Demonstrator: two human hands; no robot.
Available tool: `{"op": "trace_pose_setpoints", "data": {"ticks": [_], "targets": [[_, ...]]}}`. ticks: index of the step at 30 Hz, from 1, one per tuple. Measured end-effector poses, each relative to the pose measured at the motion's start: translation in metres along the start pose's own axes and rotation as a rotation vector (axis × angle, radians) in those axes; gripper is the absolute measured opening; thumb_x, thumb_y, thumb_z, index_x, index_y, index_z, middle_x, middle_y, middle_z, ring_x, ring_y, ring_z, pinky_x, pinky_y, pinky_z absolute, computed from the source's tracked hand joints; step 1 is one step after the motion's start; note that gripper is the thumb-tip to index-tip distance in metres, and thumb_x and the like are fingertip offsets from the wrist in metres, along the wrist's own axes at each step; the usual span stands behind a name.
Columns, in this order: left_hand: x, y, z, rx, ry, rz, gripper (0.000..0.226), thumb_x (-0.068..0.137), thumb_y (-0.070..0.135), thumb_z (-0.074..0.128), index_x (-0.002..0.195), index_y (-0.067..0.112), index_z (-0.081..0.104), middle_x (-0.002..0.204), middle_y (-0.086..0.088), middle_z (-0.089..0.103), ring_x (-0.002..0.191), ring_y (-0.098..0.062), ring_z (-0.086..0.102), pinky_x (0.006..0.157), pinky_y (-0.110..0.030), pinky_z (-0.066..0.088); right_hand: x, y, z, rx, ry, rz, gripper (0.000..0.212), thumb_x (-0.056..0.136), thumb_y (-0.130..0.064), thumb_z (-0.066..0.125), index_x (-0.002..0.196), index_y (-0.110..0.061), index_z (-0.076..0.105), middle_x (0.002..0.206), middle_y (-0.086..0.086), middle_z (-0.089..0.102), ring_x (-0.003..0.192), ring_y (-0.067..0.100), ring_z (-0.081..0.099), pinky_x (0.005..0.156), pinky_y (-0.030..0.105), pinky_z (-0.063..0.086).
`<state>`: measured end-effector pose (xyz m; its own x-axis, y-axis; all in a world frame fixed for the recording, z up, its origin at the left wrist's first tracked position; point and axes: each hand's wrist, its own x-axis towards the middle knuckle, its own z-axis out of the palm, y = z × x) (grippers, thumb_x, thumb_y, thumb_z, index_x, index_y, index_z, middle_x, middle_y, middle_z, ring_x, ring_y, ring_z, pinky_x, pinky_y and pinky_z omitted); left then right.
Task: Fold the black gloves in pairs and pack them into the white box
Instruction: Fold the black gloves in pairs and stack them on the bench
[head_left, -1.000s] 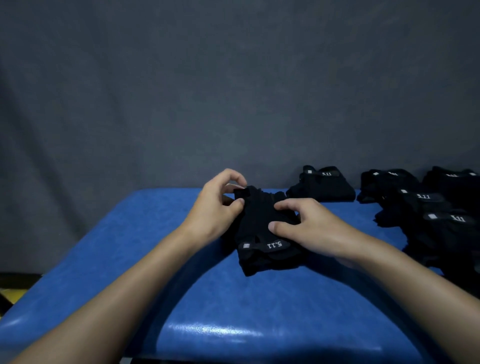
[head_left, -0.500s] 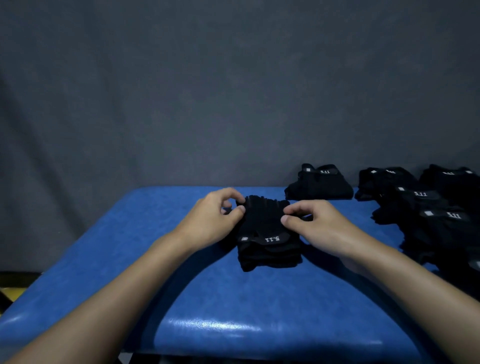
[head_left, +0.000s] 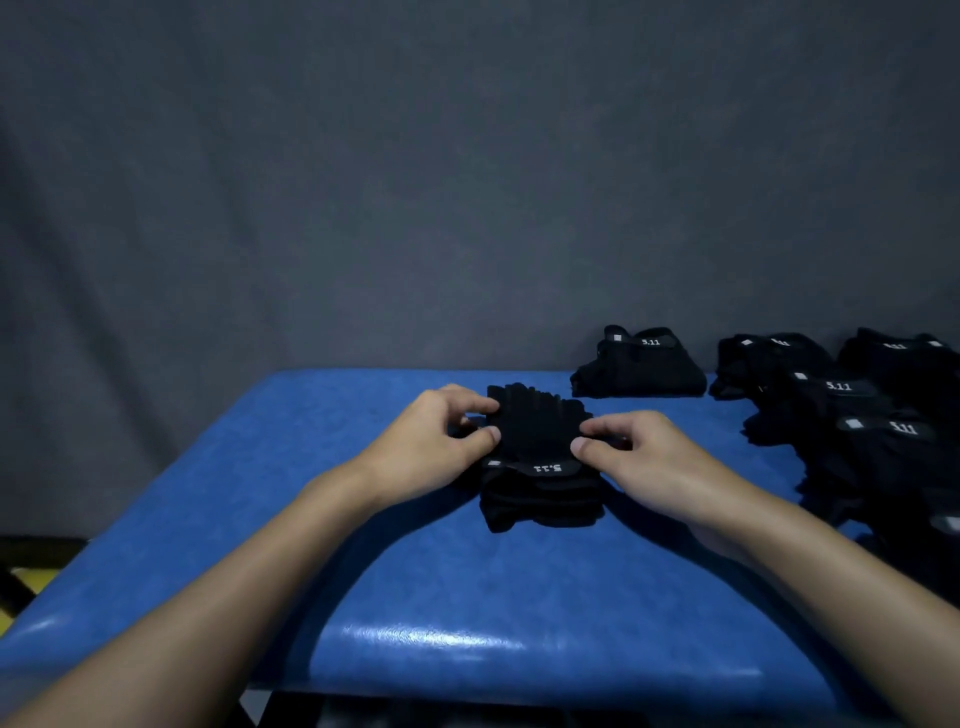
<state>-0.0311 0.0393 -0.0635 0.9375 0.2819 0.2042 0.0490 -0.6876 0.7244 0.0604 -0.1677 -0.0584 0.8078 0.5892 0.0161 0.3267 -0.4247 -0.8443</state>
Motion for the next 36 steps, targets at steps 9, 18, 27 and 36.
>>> {"op": "trace_pose_setpoints", "data": {"ticks": [9, 18, 27, 36], "targets": [[-0.008, 0.0, -0.004, 0.071, 0.018, 0.111, 0.025, 0.095, 0.029, 0.063, 0.12, 0.03, 0.067, 0.12, 0.021, 0.054, 0.116, 0.003, 0.052, 0.089, -0.003, 0.035, -0.012, 0.001, -0.005, -0.047, 0.049, -0.334, 0.012, 0.09, -0.023, 0.065, 0.1, -0.026, 0.07, 0.103, -0.009, 0.059, 0.093, -0.001, 0.057, 0.078, 0.007, 0.038], [-0.022, 0.0, -0.002, 0.416, -0.194, 0.146, 0.052, 0.098, 0.051, 0.048, 0.146, 0.031, 0.047, 0.155, 0.018, 0.036, 0.143, -0.003, 0.032, 0.12, -0.034, 0.023, -0.012, 0.025, 0.004, -0.101, -0.033, -0.421, 0.017, 0.095, -0.039, 0.052, 0.096, -0.034, 0.068, 0.104, -0.016, 0.061, 0.106, 0.003, 0.058, 0.094, 0.02, 0.043], [-0.019, -0.009, -0.004, 0.349, -0.243, 0.107, 0.071, 0.087, 0.072, 0.037, 0.151, 0.043, 0.028, 0.152, 0.022, 0.038, 0.138, -0.009, 0.039, 0.117, -0.034, 0.029, -0.004, 0.027, 0.007, -0.203, -0.05, -0.293, 0.073, 0.076, -0.074, 0.028, 0.13, -0.034, 0.057, 0.146, -0.016, 0.041, 0.14, -0.003, 0.028, 0.119, 0.034, 0.023], [-0.018, -0.011, -0.023, 0.222, -0.056, 0.006, 0.017, 0.099, 0.023, 0.057, 0.113, 0.025, 0.066, 0.096, 0.011, 0.067, 0.09, 0.0, 0.061, 0.082, -0.016, 0.047, 0.001, 0.027, 0.009, -0.286, 0.044, -0.246, 0.053, 0.088, -0.06, 0.037, 0.124, -0.029, 0.061, 0.123, -0.018, 0.046, 0.125, 0.004, 0.034, 0.112, 0.035, 0.029]]}}
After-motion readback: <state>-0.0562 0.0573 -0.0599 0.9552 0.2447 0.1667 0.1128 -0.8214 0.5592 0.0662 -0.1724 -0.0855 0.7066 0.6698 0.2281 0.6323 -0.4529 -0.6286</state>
